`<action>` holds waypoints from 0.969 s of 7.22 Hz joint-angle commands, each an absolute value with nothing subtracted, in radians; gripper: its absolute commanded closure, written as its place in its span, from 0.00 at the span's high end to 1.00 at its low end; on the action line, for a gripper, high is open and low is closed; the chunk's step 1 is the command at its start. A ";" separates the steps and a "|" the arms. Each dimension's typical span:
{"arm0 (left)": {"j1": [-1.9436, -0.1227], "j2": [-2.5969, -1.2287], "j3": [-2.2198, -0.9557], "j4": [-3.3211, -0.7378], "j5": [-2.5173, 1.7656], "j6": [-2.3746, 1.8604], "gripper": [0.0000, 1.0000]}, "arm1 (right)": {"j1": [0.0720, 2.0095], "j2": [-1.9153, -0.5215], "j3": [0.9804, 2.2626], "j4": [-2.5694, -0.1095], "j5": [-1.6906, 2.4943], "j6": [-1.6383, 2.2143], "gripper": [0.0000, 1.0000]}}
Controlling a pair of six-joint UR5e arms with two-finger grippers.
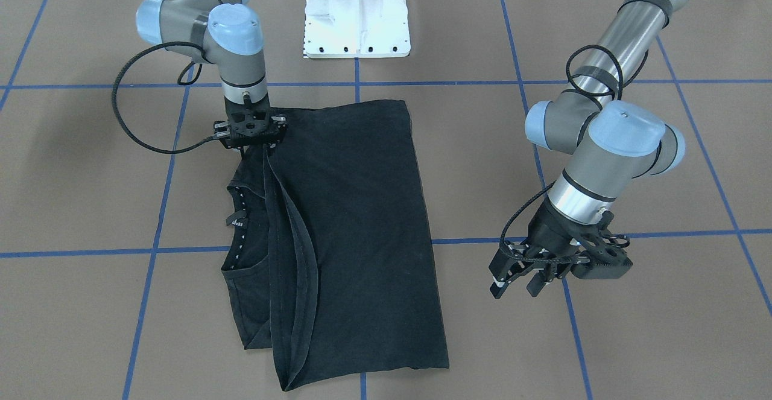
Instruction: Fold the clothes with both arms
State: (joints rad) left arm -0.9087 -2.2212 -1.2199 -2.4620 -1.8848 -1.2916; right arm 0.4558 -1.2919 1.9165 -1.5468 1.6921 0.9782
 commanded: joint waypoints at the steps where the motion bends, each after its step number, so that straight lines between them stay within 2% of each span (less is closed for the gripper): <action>1: -0.910 -2.221 -1.223 -2.462 -1.885 -1.292 0.81 | 0.474 -1.232 1.948 -1.617 1.720 1.018 0.57; 4: -0.910 -2.221 -1.233 -2.462 -1.885 -1.293 0.81 | 0.404 -1.200 1.965 -1.553 1.677 1.731 0.66; 5: -0.910 -2.221 -1.233 -2.462 -1.885 -1.293 0.81 | 0.353 -1.210 1.951 -1.492 1.611 1.943 0.82; 7: -0.910 -2.220 -1.232 -2.461 -1.885 -1.293 0.81 | 0.310 -1.248 1.951 -1.488 1.546 2.097 0.82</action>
